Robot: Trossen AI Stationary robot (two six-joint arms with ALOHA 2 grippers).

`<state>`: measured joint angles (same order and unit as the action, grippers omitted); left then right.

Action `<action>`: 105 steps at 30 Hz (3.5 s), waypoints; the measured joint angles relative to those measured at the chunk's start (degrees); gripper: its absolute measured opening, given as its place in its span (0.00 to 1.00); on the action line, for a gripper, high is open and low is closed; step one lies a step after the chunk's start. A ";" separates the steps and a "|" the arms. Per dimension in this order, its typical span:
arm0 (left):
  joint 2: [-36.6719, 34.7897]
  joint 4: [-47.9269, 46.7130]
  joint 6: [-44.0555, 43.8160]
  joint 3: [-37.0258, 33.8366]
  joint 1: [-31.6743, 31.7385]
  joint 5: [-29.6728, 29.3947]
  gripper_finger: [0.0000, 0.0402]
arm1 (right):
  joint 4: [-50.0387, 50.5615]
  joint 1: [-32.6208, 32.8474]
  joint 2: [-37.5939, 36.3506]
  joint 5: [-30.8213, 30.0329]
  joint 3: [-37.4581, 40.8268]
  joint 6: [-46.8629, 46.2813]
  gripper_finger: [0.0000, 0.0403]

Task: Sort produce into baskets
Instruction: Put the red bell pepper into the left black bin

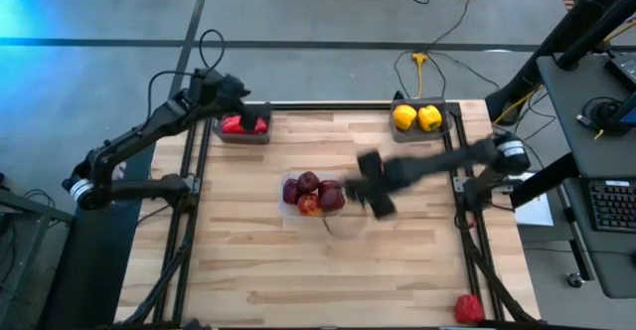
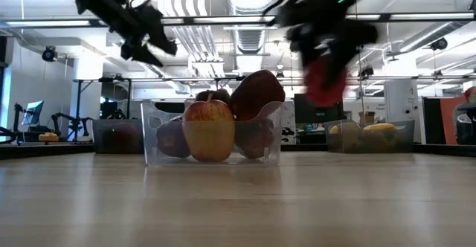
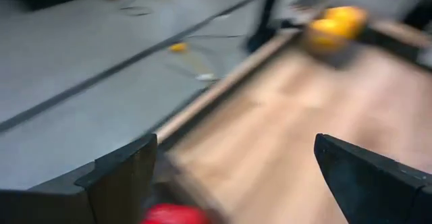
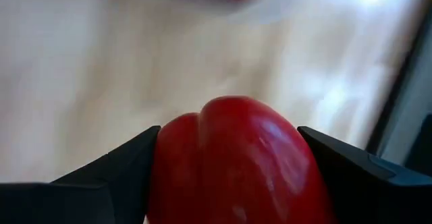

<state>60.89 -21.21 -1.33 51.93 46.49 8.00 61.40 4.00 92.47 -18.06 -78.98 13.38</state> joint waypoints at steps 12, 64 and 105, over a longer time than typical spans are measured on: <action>-9.86 4.63 -11.44 -7.44 -18.55 6.81 0.88 | -31.47 -28.86 16.25 16.69 -7.51 -11.04 0.77; 55.96 -7.99 37.50 36.64 -13.09 4.53 0.88 | 7.67 -4.01 -6.69 -2.33 -12.63 -52.56 0.97; 19.43 -22.58 19.03 16.04 -1.01 -10.58 0.70 | 11.33 14.06 -7.31 19.15 11.03 -62.85 0.97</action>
<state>80.31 -43.79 17.70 67.97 45.48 -2.58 72.73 18.06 85.17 1.09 -67.95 -49.47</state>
